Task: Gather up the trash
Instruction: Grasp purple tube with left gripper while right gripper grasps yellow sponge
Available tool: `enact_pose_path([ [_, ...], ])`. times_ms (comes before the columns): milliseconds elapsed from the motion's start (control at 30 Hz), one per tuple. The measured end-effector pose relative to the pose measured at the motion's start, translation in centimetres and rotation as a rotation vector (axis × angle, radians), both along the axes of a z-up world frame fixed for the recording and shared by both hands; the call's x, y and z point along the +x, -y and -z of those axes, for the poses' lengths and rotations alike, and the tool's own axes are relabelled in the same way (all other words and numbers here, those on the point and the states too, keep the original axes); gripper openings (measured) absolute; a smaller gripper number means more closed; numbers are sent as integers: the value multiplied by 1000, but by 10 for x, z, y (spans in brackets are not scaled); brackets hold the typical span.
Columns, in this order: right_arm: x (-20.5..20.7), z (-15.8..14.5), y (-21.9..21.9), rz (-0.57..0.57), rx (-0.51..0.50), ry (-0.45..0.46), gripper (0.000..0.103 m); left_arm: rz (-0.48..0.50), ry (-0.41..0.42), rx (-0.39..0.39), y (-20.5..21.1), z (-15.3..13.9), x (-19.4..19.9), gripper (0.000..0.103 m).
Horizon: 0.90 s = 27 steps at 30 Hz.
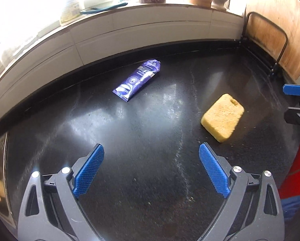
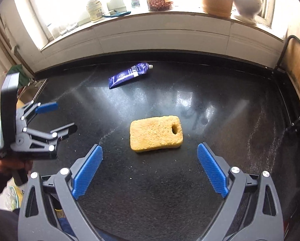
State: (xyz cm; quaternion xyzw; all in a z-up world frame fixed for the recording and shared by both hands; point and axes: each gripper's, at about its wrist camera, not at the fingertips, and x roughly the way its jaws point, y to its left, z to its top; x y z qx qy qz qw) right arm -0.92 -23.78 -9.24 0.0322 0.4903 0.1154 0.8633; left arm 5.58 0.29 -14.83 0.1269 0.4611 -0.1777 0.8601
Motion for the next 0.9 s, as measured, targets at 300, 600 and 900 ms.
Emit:
enact_pose_path([
  [300,57,55,-7,-70,32,-131,96,33,-35,49,5,37,84,93],
  [600,94,113,-25,-70,30,-264,96,135,-44,61,26,71,158,93],
  [900,101,120,-55,-181,-47,-238,93,218,-54,33,42,89,203,93],
])
